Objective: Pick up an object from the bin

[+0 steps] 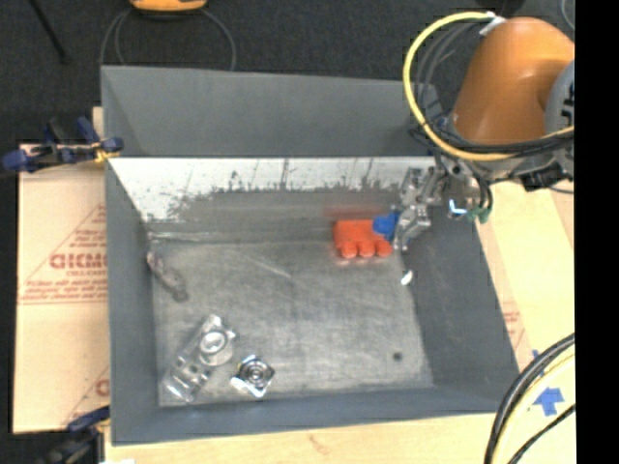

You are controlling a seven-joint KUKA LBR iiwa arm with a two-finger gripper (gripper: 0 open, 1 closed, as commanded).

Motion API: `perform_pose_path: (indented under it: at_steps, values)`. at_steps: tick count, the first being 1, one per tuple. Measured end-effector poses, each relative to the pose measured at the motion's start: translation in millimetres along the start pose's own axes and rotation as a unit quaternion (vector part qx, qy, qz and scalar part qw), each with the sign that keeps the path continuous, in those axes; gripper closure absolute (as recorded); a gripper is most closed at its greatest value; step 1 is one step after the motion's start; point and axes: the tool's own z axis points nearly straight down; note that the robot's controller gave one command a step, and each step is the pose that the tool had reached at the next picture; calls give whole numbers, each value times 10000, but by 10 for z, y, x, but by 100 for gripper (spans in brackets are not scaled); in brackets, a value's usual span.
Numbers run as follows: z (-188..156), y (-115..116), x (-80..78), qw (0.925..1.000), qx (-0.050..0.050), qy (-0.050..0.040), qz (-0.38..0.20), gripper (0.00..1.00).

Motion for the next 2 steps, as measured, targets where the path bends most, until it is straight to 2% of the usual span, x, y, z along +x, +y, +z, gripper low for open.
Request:
perform_pose_path:
  at_steps: [1, 2]
  values:
    - [-88, 48, 76, 9994, -17, 31, 346, 100]
    - [-90, -328, 149, 9999, 0, 53, 117, 100]
